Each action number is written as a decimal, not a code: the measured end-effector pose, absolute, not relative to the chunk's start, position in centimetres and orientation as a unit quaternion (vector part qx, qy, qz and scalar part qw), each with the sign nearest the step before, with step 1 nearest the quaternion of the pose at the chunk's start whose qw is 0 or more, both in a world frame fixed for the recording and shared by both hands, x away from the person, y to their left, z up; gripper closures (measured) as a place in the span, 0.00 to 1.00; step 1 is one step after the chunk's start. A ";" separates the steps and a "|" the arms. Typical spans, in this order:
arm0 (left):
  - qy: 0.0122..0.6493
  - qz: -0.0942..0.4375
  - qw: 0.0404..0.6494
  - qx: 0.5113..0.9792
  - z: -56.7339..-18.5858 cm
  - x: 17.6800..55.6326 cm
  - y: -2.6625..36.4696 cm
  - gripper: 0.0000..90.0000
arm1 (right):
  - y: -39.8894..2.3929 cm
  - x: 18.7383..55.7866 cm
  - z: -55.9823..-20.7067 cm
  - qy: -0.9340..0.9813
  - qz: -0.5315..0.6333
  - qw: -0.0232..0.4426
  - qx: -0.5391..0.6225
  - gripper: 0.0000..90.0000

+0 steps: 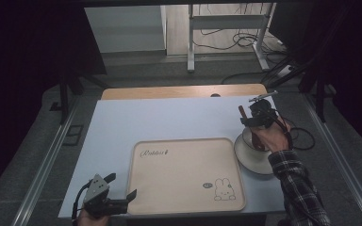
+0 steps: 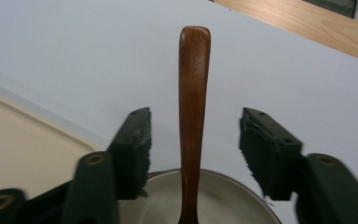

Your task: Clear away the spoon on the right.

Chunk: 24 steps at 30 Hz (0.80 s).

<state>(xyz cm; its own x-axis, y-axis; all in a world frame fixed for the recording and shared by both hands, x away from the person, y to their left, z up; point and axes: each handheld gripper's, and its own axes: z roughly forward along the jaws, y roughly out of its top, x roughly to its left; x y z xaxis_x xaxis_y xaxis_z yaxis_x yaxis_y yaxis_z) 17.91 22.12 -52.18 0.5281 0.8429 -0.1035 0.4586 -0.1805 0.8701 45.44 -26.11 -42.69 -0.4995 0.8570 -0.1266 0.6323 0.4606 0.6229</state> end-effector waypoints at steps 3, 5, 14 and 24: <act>0.439 0.207 0.465 0.740 -52.2 17.9 22.1 0.03 | -25.7 46.1 -43.0 0.831 0.247 0.219 0.448 0.63; 0.439 0.207 0.466 0.740 -52.2 17.9 22.1 0.03 | -25.5 46.5 -43.3 0.832 0.239 0.219 0.449 0.69; 0.438 0.205 0.464 0.742 -52.2 17.9 22.1 0.03 | -25.6 47.0 -43.1 0.842 0.221 0.193 0.453 0.86; 0.438 0.205 0.463 0.743 -52.2 17.9 22.0 0.03 | -26.2 46.9 -40.9 0.839 0.233 0.173 0.461 0.86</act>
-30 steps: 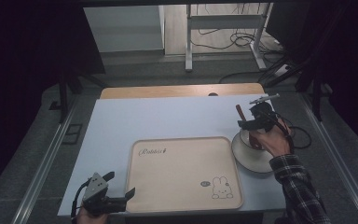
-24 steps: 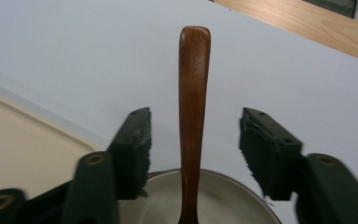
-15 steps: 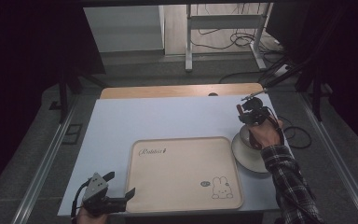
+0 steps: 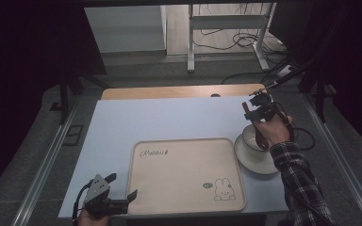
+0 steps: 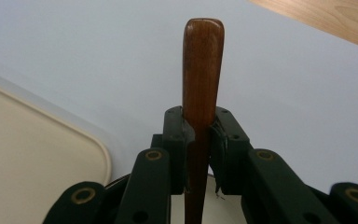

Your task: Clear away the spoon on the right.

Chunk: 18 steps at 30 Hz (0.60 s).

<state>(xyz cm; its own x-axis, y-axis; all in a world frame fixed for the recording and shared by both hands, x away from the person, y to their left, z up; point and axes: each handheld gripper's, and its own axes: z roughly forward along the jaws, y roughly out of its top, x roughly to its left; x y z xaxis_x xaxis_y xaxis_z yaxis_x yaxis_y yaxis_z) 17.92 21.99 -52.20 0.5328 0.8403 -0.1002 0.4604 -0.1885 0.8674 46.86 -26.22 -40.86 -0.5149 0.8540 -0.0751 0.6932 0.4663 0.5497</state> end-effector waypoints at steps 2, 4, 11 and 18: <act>0.438 0.205 0.463 0.743 -52.2 17.9 22.0 0.03 | -26.3 46.8 -40.5 0.840 0.234 0.169 0.460 0.86; 0.437 0.206 0.463 0.743 -52.2 17.9 22.0 0.03 | -26.3 46.7 -39.9 0.841 0.234 0.168 0.458 0.86; 0.437 0.207 0.464 0.743 -52.2 17.9 22.0 0.03 | -26.3 46.2 -38.2 0.842 0.237 0.157 0.458 0.86; 0.437 0.207 0.463 0.743 -52.2 17.9 21.9 0.03 | -26.1 45.3 -37.1 0.848 0.233 0.145 0.453 0.86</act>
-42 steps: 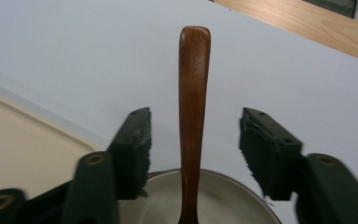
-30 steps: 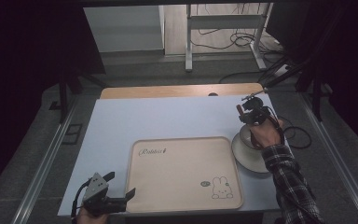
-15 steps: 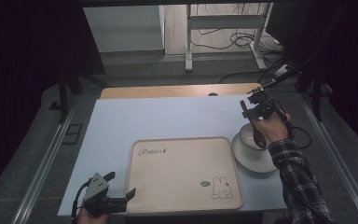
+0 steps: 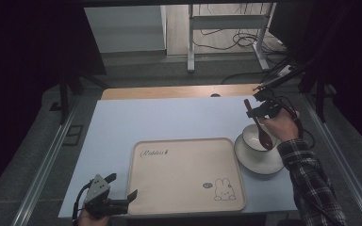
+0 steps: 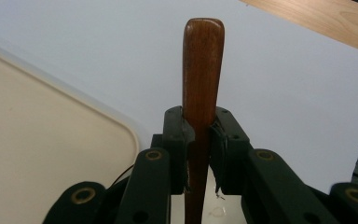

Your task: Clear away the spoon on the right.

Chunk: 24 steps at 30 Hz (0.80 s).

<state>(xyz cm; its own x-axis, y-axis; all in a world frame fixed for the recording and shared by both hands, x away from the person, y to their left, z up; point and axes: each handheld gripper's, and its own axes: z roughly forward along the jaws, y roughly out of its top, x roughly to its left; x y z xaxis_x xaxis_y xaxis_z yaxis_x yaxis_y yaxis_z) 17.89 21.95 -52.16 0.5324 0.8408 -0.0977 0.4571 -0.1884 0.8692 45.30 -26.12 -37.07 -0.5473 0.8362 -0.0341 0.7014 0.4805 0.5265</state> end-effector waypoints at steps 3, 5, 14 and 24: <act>0.437 0.207 0.464 0.743 -52.2 17.9 21.9 0.03 | -25.9 44.9 -36.7 0.852 0.232 0.140 0.448 0.86; 0.437 0.207 0.464 0.743 -52.1 17.9 21.9 0.03 | -25.6 44.3 -36.2 0.857 0.228 0.136 0.441 0.86; 0.436 0.208 0.464 0.742 -52.1 17.9 21.9 0.03 | -24.6 42.6 -35.6 0.868 0.223 0.123 0.426 0.86; 0.437 0.208 0.464 0.742 -52.1 17.9 21.9 0.03 | -23.1 40.4 -36.1 0.880 0.218 0.088 0.414 0.86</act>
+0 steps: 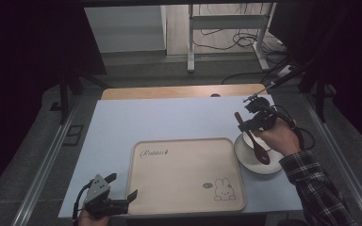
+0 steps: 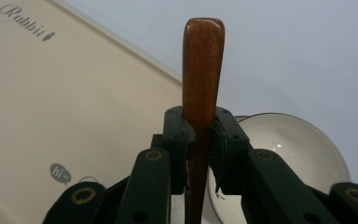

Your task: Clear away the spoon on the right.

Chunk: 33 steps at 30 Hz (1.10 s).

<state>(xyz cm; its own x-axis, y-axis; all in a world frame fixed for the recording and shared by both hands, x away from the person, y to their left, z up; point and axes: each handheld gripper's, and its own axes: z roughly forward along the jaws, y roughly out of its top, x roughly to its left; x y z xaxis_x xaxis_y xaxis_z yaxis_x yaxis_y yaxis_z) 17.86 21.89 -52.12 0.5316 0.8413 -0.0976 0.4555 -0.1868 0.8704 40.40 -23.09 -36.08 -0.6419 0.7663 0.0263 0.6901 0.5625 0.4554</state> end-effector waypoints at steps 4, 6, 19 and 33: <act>0.437 0.208 0.465 0.742 -52.1 17.9 21.9 0.03 | -22.6 39.9 -36.5 0.883 0.214 0.080 0.410 0.86; 0.437 0.208 0.465 0.742 -52.1 17.9 21.9 0.03 | -22.1 39.4 -36.8 0.887 0.210 0.073 0.406 0.86; 0.437 0.208 0.465 0.742 -52.1 17.9 21.9 0.03 | -20.0 37.8 -38.7 0.896 0.192 0.048 0.397 0.86; 0.436 0.207 0.464 0.743 -52.1 17.9 21.8 0.03 | -17.7 36.8 -42.1 0.899 0.174 0.014 0.401 0.86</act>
